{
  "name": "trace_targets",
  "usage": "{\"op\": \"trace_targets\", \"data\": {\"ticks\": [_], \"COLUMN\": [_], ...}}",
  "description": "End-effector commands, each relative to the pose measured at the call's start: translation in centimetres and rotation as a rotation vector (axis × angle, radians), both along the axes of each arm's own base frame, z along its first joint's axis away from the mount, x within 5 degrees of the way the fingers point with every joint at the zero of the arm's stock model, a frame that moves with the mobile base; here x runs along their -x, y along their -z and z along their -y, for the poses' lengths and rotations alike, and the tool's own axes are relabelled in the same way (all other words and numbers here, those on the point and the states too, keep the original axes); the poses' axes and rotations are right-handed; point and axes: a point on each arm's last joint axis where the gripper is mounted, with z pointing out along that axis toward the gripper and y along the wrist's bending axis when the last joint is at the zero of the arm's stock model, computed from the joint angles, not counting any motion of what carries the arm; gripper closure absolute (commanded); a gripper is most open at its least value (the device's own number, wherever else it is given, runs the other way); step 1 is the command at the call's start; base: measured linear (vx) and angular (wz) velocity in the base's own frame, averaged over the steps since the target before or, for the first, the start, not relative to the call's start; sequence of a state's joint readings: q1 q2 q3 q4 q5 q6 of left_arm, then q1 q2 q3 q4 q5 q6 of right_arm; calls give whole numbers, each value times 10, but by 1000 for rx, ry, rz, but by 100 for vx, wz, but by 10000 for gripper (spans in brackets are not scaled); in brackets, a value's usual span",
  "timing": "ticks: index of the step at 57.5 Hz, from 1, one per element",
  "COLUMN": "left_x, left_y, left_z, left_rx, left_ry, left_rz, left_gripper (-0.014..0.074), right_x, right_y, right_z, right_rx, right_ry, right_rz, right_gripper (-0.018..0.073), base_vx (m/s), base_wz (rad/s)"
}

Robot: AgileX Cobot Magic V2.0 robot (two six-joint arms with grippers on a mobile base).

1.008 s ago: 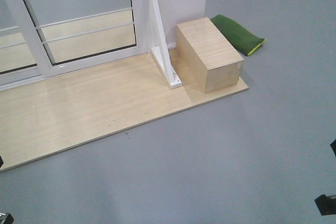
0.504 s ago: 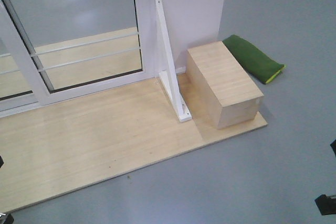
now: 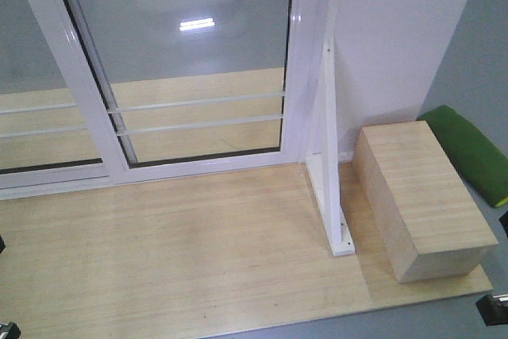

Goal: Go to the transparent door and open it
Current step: 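Drive forward up to the glass door, stopping before its grey handle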

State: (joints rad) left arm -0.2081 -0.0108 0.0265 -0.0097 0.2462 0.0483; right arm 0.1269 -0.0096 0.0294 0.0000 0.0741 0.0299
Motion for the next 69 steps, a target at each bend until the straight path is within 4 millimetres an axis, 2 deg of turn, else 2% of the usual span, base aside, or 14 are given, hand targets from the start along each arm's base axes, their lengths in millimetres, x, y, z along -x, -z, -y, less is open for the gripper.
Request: {"op": "trace_targets", "data": {"ticks": [1, 39, 69], "left_x": [-1, -1, -1], "left_y": [0, 0, 0], "left_z": [0, 0, 0], "left_rx": [21, 21, 21], "left_ry": [0, 0, 0], "left_rz": [74, 74, 74], "left_gripper": [596, 596, 596], "right_x": [1, 1, 1], "right_y": [-4, -4, -4], "right_z": [0, 0, 0], "right_rx": [-8, -8, -8], "right_ry": [5, 5, 5], "right_rz": [86, 86, 86], "right_gripper": [567, 567, 567], "base_vx": [45, 38, 15], "base_wz": [31, 11, 8]}}
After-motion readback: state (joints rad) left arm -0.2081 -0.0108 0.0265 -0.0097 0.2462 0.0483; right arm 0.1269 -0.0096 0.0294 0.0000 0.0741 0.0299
